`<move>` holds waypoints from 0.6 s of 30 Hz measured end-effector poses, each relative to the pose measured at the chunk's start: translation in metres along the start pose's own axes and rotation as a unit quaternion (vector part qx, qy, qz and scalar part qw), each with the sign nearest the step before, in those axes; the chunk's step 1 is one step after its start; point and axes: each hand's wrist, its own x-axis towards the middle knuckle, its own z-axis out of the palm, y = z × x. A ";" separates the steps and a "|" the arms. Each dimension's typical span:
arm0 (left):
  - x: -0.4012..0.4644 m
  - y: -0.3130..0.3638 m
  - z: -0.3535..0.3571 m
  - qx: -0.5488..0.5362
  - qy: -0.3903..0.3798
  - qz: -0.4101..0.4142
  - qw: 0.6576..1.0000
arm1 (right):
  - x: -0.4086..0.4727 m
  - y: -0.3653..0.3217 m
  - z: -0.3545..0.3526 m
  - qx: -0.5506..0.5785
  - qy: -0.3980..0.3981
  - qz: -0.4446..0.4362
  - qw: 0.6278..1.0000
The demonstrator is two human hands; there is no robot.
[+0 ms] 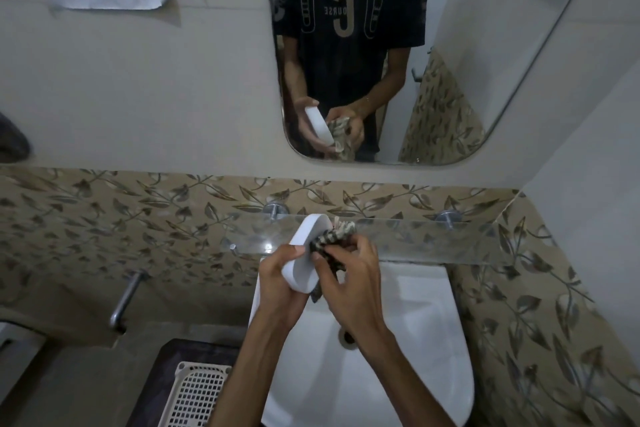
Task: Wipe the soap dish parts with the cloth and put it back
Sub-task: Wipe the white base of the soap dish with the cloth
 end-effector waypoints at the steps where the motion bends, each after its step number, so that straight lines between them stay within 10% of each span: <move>1: 0.001 0.003 0.002 -0.008 0.002 0.006 1.000 | 0.005 0.003 -0.001 -0.013 0.006 -0.007 1.000; 18: 0.027 0.032 0.035 0.031 0.061 0.081 0.994 | 0.049 0.009 0.007 0.102 -0.049 -0.077 0.991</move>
